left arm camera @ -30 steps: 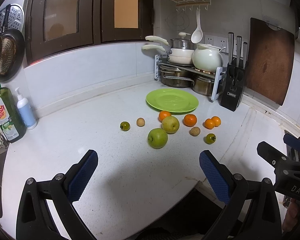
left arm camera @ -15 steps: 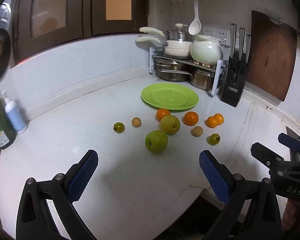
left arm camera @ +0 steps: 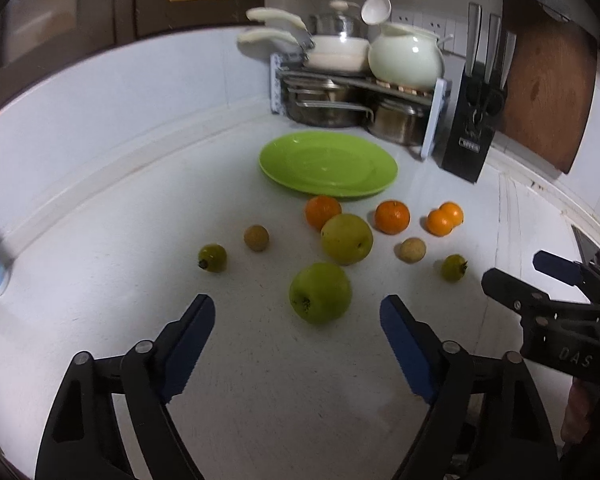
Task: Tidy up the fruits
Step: 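Grasp the large green apple with the left gripper while the right grasps a small green fruit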
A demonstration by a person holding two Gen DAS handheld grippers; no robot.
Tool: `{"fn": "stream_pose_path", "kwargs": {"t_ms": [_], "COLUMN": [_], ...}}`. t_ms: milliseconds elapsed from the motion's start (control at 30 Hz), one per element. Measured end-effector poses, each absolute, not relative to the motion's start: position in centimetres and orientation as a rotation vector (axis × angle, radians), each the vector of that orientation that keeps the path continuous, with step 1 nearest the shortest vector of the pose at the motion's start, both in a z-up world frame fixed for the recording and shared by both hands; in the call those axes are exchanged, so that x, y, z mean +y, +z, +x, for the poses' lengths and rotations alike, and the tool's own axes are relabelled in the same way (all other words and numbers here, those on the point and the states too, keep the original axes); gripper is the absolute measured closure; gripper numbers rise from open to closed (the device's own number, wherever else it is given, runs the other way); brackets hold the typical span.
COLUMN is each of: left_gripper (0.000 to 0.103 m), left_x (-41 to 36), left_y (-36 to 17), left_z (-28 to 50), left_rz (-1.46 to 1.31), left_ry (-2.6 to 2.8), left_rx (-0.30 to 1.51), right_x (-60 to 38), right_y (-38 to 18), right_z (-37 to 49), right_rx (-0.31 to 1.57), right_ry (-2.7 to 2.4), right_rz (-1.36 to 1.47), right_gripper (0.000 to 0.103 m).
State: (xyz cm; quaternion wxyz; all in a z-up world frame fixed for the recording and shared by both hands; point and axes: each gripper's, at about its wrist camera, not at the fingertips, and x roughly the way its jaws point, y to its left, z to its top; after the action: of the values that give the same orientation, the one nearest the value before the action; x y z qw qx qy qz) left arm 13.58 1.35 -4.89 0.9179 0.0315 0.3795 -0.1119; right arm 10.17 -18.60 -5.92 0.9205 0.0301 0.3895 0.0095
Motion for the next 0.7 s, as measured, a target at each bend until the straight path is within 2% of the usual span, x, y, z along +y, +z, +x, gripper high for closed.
{"fn": "stream_pose_path", "kwargs": {"t_ms": [133,267,400,700], "left_gripper": [0.024,0.025,0.029,0.036], "left_x": [1.3,0.7,0.2,-0.1], "left_y": [-6.0,-7.0,-8.1,-9.0], "left_z": [15.0,15.8,16.9,18.2], "left_rz": [0.053,0.036,0.018,0.008], "left_ry": [-0.278,-0.300,-0.304,-0.280], "left_rx": [0.829,0.844,0.882,0.911], "right_x": [-18.4,-18.6,-19.1,-19.7], "right_y": [-6.9,-8.0,-9.5,-10.8], "right_z": [11.1,12.6,13.8,15.6], "right_rx": [0.840,0.872,0.937,0.963], "right_ry": [0.005,0.037,0.063,0.081], "right_rz": [0.076,0.065,0.069,0.056], "right_gripper": [0.018,0.021,0.029,0.037]}}
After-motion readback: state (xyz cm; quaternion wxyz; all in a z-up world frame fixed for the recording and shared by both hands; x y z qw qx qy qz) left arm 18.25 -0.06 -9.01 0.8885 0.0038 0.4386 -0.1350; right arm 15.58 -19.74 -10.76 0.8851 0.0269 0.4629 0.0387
